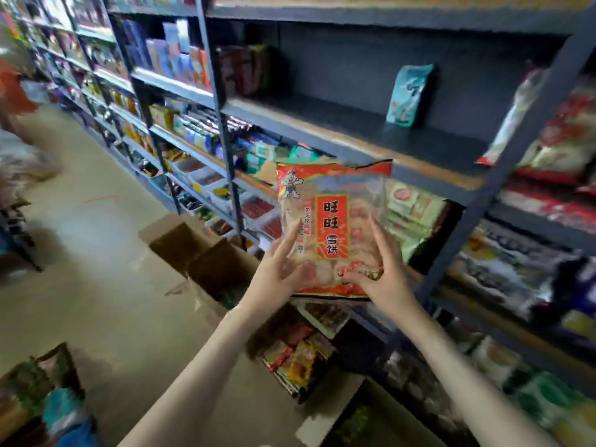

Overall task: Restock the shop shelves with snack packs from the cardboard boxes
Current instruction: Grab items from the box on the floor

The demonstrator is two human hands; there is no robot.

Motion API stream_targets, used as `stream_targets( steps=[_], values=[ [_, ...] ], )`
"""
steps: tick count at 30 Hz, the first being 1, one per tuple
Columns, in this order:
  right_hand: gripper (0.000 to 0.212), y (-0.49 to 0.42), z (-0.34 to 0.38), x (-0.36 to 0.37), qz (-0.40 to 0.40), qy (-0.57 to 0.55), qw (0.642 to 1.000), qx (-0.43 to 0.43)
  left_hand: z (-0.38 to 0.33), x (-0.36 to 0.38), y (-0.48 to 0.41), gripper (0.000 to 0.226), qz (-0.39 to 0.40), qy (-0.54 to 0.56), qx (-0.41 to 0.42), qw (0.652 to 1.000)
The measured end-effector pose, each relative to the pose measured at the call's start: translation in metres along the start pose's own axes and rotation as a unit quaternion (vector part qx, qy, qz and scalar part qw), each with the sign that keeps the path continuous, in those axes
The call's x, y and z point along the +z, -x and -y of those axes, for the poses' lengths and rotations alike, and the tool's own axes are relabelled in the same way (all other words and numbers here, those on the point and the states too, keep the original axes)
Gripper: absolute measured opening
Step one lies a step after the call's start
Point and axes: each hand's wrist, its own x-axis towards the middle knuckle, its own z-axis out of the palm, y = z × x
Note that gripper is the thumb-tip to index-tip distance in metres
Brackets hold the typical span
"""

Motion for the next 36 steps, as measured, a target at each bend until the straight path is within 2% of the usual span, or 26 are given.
stream_targets(
  steps=[4, 7, 10, 15, 17, 20, 24, 27, 31, 36],
  values=[
    [0.093, -0.031, -0.01, -0.053, -0.12, 0.042, 0.992, 0.007, -0.021, 0.027, -0.083, 0.07, 0.06, 0.042, 0.095, 0.993],
    [0.093, -0.065, -0.01, -0.073, -0.182, 0.054, 0.982, 0.001, -0.03, 0.033, -0.142, 0.062, 0.057, 0.1, 0.141, 0.983],
    [0.093, -0.113, -0.006, -0.087, -0.225, 0.092, 0.97, -0.011, -0.033, 0.03, -0.202, 0.062, 0.035, 0.078, 0.189, 0.978],
    [0.093, -0.188, -0.003, -0.105, -0.283, 0.123, 0.951, 0.018, -0.045, 0.037, -0.295, 0.055, 0.058, 0.065, 0.243, 0.966],
    [0.09, -0.202, -0.007, -0.106, -0.301, 0.11, 0.947, 0.028, -0.045, 0.047, -0.319, 0.053, 0.085, 0.063, 0.242, 0.965],
    [0.087, -0.206, -0.019, -0.103, -0.314, 0.098, 0.943, 0.055, -0.037, 0.066, -0.343, 0.07, 0.135, 0.077, 0.219, 0.963],
    [0.088, -0.212, -0.033, -0.108, -0.283, 0.137, 0.946, 0.074, -0.033, 0.082, -0.364, 0.092, 0.181, 0.025, 0.238, 0.954],
    [0.089, -0.228, -0.041, -0.119, -0.266, 0.198, 0.94, 0.079, -0.033, 0.094, -0.389, 0.102, 0.185, 0.044, 0.227, 0.955],
    [0.091, -0.247, -0.05, -0.132, -0.3, 0.202, 0.923, 0.129, -0.051, 0.112, -0.41, 0.098, 0.149, 0.037, 0.272, 0.95],
    [0.096, -0.228, -0.036, -0.126, -0.356, 0.185, 0.908, 0.122, -0.056, 0.116, -0.394, 0.085, 0.125, 0.07, 0.289, 0.947]
  ],
)
